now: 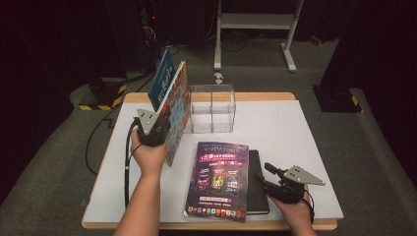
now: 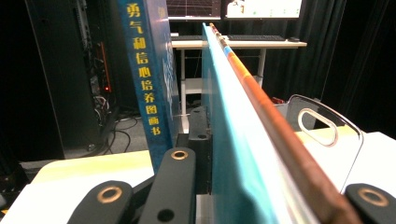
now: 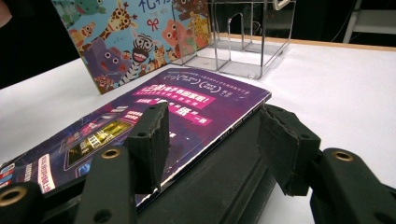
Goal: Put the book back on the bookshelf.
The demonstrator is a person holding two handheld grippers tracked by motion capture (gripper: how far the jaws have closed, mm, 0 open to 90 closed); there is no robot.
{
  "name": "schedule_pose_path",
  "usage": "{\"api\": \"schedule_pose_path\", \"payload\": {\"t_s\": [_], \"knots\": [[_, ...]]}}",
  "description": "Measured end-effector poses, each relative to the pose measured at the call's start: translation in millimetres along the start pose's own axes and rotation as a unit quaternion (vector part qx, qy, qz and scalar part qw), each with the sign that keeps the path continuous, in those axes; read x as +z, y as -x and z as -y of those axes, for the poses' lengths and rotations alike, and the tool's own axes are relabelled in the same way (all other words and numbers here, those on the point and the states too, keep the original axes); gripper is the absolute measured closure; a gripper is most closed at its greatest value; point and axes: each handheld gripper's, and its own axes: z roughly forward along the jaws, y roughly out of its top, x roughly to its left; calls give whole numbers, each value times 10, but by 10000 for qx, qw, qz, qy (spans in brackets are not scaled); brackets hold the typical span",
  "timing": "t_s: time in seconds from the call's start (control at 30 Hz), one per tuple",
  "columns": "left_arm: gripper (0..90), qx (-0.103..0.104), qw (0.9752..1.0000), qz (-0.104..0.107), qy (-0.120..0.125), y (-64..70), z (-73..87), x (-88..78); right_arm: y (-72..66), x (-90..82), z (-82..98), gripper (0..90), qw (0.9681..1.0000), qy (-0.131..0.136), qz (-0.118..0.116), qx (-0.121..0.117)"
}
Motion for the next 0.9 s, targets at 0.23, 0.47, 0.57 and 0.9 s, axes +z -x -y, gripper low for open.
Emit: {"api": "schedule_pose_path", "payload": {"t_s": [0.23, 0.47, 0.57, 0.9], "knots": [[780, -35, 10000, 40, -45, -17, -18, -20, 0, 3, 4, 435, 10000, -10, -3, -7], [778, -46, 10000, 54, -69, -32, 2, -64, 0, 4, 0, 435, 10000, -12, -4, -22], [776, -24, 9999, 52, -87, -39, 31, -92, 5, 8, 1, 435, 10000, -18, -4, -13], [773, -38, 9999, 38, -131, -88, 109, -190, -8, 30, 10, 435, 10000, -59, -15, -42]]}}
